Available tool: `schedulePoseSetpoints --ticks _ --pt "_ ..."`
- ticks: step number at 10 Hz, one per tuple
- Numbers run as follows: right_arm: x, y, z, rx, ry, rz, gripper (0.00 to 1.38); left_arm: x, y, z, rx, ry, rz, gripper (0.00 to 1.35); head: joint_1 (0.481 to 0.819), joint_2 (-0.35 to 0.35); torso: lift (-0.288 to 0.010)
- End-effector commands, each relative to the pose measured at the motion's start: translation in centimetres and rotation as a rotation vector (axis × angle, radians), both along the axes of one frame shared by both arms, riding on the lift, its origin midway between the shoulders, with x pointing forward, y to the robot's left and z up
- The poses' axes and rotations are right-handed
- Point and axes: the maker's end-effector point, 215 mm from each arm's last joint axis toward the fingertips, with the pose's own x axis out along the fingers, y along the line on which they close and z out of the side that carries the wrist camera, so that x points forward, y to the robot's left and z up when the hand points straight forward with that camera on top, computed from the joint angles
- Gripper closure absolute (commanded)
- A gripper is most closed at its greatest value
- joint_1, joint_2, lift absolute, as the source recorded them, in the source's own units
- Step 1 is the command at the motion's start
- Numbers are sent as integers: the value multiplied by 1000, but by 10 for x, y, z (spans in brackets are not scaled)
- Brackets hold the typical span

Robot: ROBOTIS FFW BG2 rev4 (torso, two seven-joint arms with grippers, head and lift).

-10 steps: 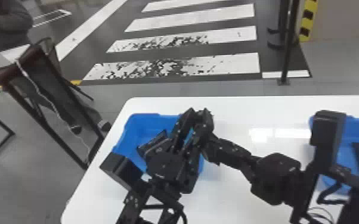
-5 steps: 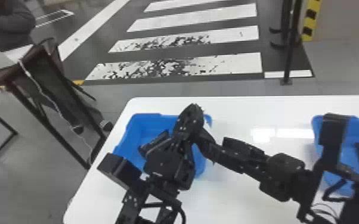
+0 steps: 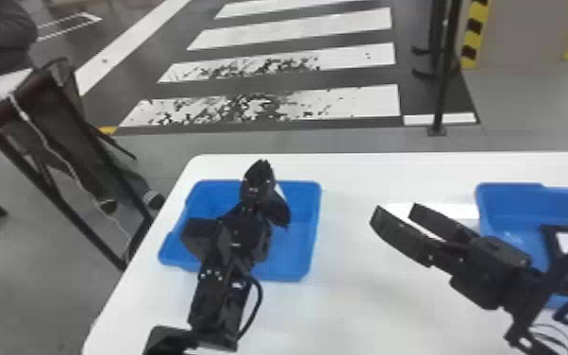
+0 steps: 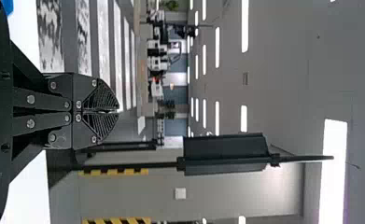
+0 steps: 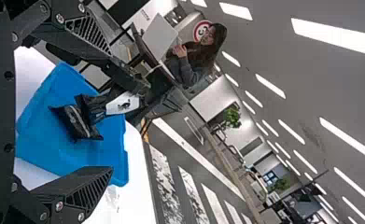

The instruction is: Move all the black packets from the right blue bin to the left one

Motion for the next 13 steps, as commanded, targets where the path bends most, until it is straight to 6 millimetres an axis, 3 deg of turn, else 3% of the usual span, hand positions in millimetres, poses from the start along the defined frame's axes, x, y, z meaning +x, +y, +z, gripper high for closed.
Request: schedulePoseSetpoints --ticks 1,2,3,4,5,7,8,9,10,12,13 --pt "5 -12 10 -3 -25 -30 190 18 30 -30 65 27 87 1059 695 277 -140" --pt "7 -19 13 -12 -38 -44 186 15 45 -38 67 46 111 496 695 288 -140" --pt "10 -28 13 -29 -47 -66 190 2 45 -21 55 -24 92 44 695 297 -140" --pt "16 -41 12 -73 -57 -101 185 -10 33 -1 -56 -74 54 68 695 295 -140" --pt "26 -72 14 -179 -103 -184 186 -26 13 21 -167 -61 15 131 695 289 -140" --pt "39 -175 2 -530 -87 -445 183 -73 -25 67 -253 -57 -70 117 695 195 -140" --pt "44 -222 -8 -626 -51 -546 183 -95 -40 72 -271 -25 -99 122 695 107 -140" --pt "40 -263 -17 -722 -4 -638 183 -107 -57 63 -328 14 -127 116 695 19 -140" --pt "36 -288 -37 -786 68 -681 183 -106 -73 57 -353 48 -168 116 695 -29 -140" --pt "47 -305 -71 -823 164 -679 183 -103 -68 62 -352 30 -160 117 695 -157 -140" --pt "50 -305 -82 -836 194 -667 183 -102 -72 63 -353 29 -170 117 695 -165 -140"
